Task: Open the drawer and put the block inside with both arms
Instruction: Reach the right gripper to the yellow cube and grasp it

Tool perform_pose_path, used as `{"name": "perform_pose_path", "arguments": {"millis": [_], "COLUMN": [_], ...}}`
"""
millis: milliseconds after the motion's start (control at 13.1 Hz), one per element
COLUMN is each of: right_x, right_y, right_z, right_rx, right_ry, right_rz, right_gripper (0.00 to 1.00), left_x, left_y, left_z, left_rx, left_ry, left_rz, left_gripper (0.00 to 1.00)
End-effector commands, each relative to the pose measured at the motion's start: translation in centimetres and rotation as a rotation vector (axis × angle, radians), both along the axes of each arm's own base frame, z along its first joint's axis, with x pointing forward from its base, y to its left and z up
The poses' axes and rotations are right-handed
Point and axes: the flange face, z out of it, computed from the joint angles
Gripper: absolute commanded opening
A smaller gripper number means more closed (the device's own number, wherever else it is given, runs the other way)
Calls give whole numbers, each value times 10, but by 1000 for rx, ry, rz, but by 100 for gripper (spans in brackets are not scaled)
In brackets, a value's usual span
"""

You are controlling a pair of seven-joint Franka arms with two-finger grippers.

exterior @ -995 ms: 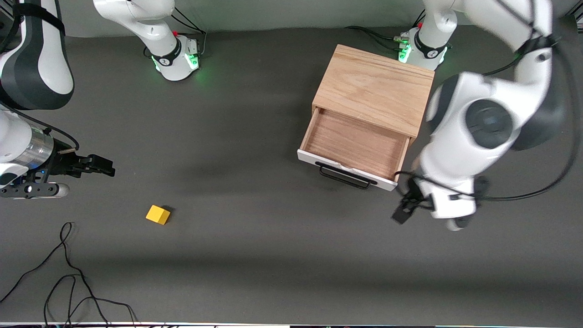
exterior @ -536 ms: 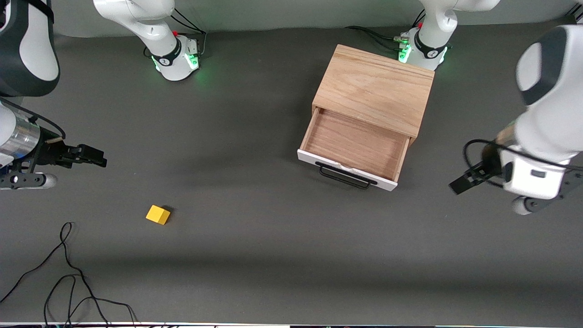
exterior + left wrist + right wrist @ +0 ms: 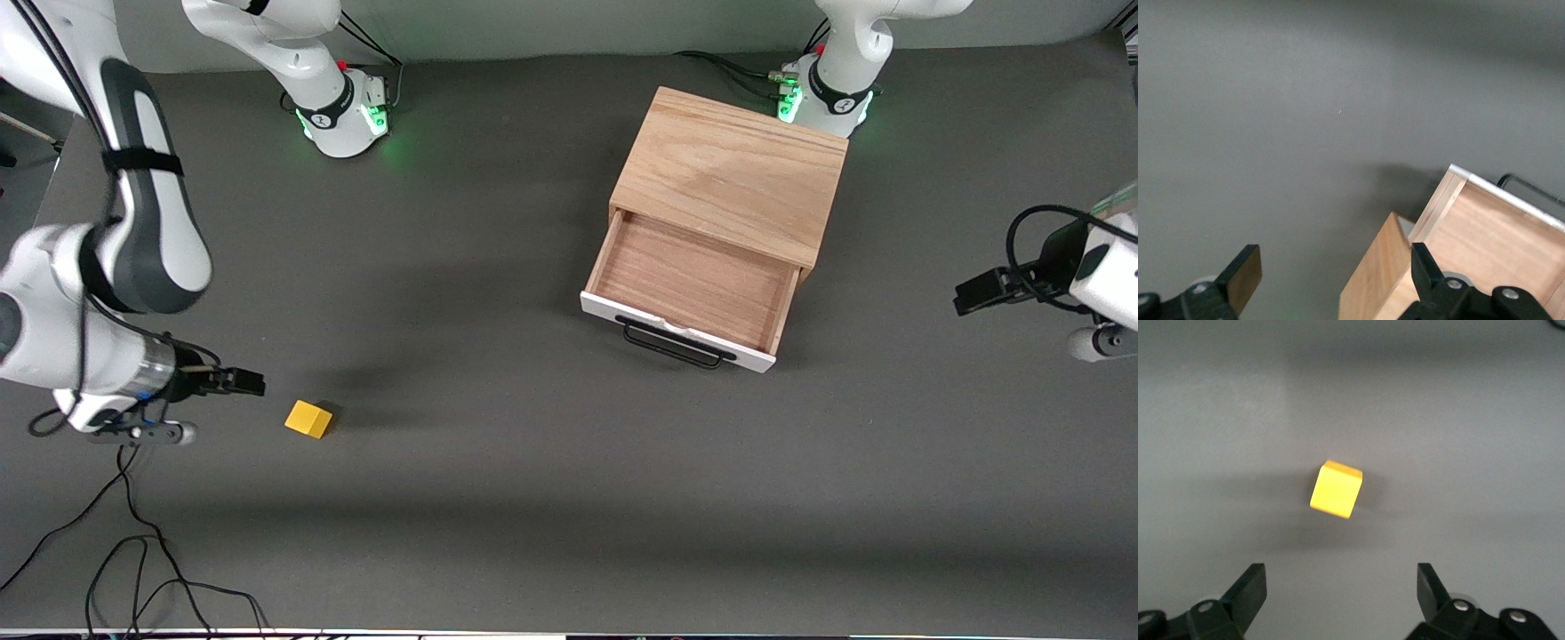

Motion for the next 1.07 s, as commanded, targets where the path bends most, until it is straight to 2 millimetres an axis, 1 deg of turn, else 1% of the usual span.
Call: {"name": "perform_pose_path", "arguments": {"millis": [0,153,230,306,383,536,689,766,995], "right_x": [0,2,4,3,3,3,6,8,10], "right_y": [7,7,6,5,7,6,5,5,0], "right_z": [-43,-79,-89,-104,-112,-122,-129,-130,-146], "right_rx": [9,14,23,32,43,43,41,41,52], "right_ry": [-24,2,-5,13,12,14,-9,-21,-38], "right_rz": [-80,-91,-103,-112,-123,-134,-139,-141,-167], "right_gripper": [100,100,100,100,100,100,100,100,100], "left_x": [-18,-24,-25,-26,-28,-31,-37,-37,-34], "left_y": [5,11,12,12,12,10,14,15,10], "left_z": [3,3,5,7,10,7,7,8,12], "left_rx": [18,14,14,13,11,9,6,0,-5], "left_ry": [26,17,-1,-19,-38,-61,-73,-72,-73], "left_rz": [-75,-68,-69,-72,-92,-111,-140,-141,-139], "left_gripper": [100,100,100,100,100,100,100,100,100]}}
